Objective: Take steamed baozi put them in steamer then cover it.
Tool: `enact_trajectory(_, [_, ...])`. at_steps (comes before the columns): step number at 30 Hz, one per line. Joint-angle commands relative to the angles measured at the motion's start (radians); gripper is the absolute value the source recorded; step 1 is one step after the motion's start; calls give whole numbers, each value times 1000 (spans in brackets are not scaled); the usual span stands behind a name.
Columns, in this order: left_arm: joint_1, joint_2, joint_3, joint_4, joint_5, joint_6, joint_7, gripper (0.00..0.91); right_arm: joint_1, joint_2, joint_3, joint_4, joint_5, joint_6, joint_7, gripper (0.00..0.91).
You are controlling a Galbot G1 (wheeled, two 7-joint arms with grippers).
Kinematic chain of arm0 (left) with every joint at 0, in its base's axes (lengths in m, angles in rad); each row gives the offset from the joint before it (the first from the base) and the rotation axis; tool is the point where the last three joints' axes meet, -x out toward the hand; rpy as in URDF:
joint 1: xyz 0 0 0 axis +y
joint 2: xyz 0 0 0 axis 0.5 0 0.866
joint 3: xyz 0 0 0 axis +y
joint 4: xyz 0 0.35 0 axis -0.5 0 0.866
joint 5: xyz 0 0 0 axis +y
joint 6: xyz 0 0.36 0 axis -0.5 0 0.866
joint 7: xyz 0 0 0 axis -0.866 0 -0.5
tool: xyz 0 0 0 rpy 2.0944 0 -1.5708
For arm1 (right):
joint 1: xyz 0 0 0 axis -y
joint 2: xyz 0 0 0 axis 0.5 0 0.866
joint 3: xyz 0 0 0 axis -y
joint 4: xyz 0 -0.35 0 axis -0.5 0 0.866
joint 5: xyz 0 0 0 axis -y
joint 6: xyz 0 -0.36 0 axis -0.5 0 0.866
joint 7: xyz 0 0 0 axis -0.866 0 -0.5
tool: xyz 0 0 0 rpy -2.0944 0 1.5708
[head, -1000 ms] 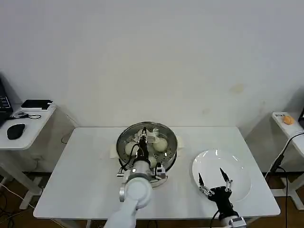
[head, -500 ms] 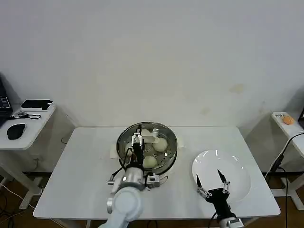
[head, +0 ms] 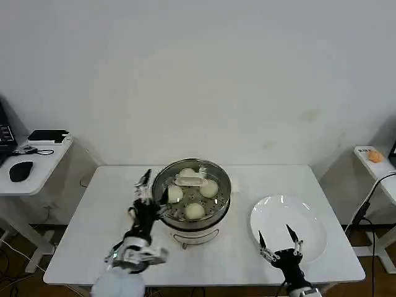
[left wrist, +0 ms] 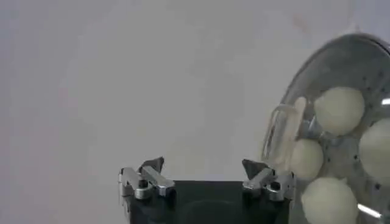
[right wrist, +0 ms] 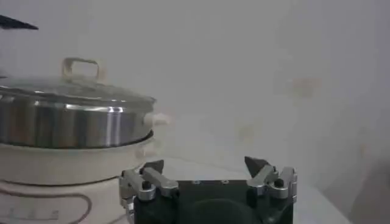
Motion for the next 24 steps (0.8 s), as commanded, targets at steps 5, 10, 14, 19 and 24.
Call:
enact_trajectory(5, [259,15,-384,186,-1240,-234,-232,907,-54,-55,13,50,73,-25,-3,907])
enact_trajectory(10, [302,12,-404,223,-1191,-336,-185,907,-73,-62,8,58,110,-48,-6,907])
enact_trajectory(14, [333,13,-420,253,-1179,-362,-172,907,-114,-78,3,74,164,-78,-14,907])
enact_trajectory(19, [374,3,-407,261,-1171,-399,-163,907,-140,-92,4,87,185,-89,-14,907])
enact_trajectory(24, [392,-10,-396,248,-1139,-412,-152,907,-147,-97,3,100,188,-109,-9,907])
